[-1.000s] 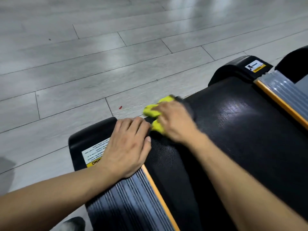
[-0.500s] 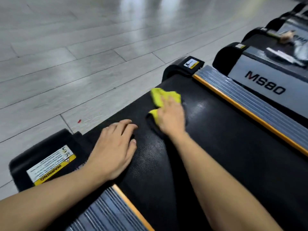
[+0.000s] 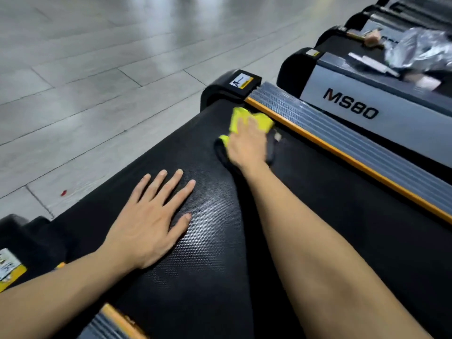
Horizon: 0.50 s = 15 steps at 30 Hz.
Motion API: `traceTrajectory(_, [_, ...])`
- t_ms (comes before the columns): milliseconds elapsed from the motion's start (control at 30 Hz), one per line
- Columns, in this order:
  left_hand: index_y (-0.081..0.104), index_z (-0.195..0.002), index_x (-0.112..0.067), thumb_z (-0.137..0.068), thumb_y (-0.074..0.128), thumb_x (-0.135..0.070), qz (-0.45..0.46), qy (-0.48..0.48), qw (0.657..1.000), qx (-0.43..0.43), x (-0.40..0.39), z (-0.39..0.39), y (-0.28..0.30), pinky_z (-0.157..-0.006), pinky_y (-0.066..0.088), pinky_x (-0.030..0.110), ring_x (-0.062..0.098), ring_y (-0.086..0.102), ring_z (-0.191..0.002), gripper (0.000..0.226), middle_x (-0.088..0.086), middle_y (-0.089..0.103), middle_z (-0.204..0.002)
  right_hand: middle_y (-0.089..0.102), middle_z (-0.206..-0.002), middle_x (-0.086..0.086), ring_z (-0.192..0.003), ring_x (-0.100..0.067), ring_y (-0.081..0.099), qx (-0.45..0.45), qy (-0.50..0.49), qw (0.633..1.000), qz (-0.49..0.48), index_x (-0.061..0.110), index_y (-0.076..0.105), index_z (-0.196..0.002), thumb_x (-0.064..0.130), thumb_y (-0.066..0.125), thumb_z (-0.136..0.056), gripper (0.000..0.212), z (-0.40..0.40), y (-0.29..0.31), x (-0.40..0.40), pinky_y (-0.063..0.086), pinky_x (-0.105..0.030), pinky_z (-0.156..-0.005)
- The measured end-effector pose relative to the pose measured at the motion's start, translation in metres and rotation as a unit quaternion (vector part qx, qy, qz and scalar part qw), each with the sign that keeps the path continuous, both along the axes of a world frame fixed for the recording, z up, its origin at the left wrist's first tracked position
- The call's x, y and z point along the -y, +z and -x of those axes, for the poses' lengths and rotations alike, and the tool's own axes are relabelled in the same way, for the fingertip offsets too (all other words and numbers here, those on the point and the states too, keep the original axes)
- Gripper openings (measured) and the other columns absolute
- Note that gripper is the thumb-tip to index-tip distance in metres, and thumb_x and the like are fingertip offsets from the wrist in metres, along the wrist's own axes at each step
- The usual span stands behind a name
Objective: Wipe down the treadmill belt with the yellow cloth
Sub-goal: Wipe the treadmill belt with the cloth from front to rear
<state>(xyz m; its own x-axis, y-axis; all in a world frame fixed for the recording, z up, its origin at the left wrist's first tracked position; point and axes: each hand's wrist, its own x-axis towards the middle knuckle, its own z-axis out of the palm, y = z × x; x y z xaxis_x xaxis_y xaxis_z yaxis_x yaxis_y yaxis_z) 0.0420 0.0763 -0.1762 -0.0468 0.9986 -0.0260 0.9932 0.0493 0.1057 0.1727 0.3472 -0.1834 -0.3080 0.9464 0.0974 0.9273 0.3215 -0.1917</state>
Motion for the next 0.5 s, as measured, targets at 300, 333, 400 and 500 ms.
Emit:
traceTrajectory(300, [0.003, -0.159, -0.041, -0.098, 0.012, -0.062, 0.011, -0.003, 1.0, -0.006, 0.001, 0.001, 0.003, -0.126, 0.001, 0.042, 0.02, 0.003, -0.157, 0.065, -0.006, 0.007, -0.169, 0.053, -0.141, -0.004, -0.13, -0.028, 0.045, 0.026, -0.141, 0.989, -0.037, 0.026, 0.05, -0.135, 0.056, 0.043, -0.083, 0.06, -0.111, 0.001, 0.008, 0.033, -0.045, -0.109])
traceTrajectory(333, [0.005, -0.159, -0.04, -0.098, 0.012, -0.062, 0.012, -0.002, 1.0, -0.007, 0.001, 0.001, 0.003, -0.126, 0.002, 0.043, 0.02, 0.005, -0.156, 0.066, -0.005, 0.008, -0.169, 0.061, -0.124, -0.001, -0.116, -0.03, 0.053, 0.047, -0.183, 0.981, -0.05, 0.028, 0.054, -0.121, 0.063, 0.046, -0.076, 0.057, -0.159, -0.003, 0.012, 0.039, -0.044, -0.1])
traceTrajectory(400, [0.007, -0.16, -0.039, -0.098, 0.012, -0.062, 0.007, 0.003, 1.0, -0.007, 0.001, -0.001, 0.002, -0.126, 0.003, 0.043, 0.022, 0.007, -0.156, 0.066, -0.003, 0.011, -0.169, 0.062, -0.116, -0.002, -0.109, -0.032, 0.056, 0.067, -0.282, 0.956, -0.041, 0.027, 0.054, -0.113, 0.065, 0.044, -0.076, 0.054, -0.26, -0.005, 0.031, 0.042, -0.044, -0.093])
traceTrajectory(500, [0.012, -0.16, -0.036, -0.098, 0.015, -0.06, 0.003, 0.003, 1.0, -0.003, 0.002, -0.002, 0.001, -0.126, 0.006, 0.046, 0.025, 0.011, -0.156, 0.066, 0.0, 0.016, -0.168, 0.038, -0.153, -0.012, -0.14, -0.032, 0.034, 0.018, -0.391, 0.92, -0.008, 0.019, 0.043, -0.144, 0.043, 0.034, -0.094, 0.056, -0.34, -0.006, 0.063, 0.027, -0.051, -0.113])
